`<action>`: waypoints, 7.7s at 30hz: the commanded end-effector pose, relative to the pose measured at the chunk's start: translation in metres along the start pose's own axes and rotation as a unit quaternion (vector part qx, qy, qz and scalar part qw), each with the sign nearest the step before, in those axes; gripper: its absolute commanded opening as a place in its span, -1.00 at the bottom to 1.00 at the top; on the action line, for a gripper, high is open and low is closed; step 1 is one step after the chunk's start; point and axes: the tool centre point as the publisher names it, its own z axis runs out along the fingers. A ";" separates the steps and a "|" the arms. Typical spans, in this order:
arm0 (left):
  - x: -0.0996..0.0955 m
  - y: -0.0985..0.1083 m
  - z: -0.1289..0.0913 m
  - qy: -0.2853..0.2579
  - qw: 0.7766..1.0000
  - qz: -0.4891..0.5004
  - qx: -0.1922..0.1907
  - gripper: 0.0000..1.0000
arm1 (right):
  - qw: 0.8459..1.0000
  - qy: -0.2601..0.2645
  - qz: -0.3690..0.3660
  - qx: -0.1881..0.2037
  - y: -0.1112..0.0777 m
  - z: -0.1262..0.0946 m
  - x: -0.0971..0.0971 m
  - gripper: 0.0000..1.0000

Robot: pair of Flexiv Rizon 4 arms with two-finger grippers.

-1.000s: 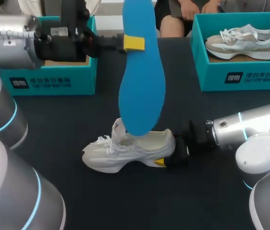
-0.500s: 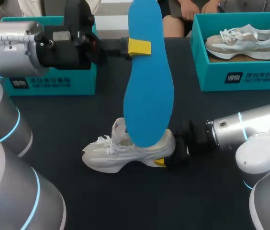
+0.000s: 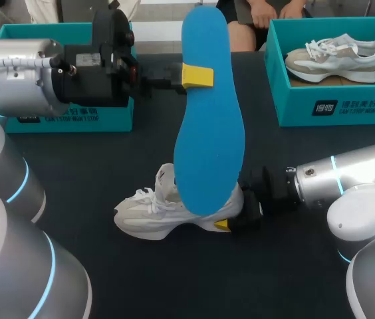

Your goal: Take the shoe out of the shoebox, open the shoe tongue, remove and reinsert the insole, then place the shoe into the shoebox

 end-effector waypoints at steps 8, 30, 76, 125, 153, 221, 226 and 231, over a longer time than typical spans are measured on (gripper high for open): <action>0.000 0.002 0.000 -0.001 1.000 0.000 0.001 -1.00 | 1.000 -0.001 0.000 0.002 -0.004 0.004 -0.001 -1.00; 0.000 0.002 0.000 -0.001 1.000 0.000 0.001 -1.00 | 1.000 -0.001 0.000 0.002 -0.004 0.004 -0.001 -1.00; 0.000 0.002 0.000 -0.001 1.000 0.000 0.001 -1.00 | 0.992 -0.008 0.028 0.120 0.026 -0.051 0.014 1.00; 0.000 0.002 0.000 -0.001 1.000 0.000 0.001 -1.00 | 0.927 -0.045 -0.035 0.372 0.108 -0.057 0.019 1.00; 0.000 0.002 0.000 -0.001 1.000 0.000 0.001 -1.00 | 0.920 0.008 -0.041 0.390 0.059 0.022 -0.029 0.82; 0.000 0.002 0.000 -0.001 1.000 0.000 0.001 -1.00 | 0.775 -0.366 0.487 0.169 0.061 -0.027 0.027 -1.00; 0.000 0.002 0.000 -0.001 1.000 0.000 0.001 -1.00 | 0.739 -0.405 0.517 0.153 0.049 -0.026 0.027 -1.00; 0.000 0.002 0.000 -0.001 1.000 0.000 0.001 -1.00 | 0.749 -0.406 0.502 0.153 0.047 -0.022 0.010 -1.00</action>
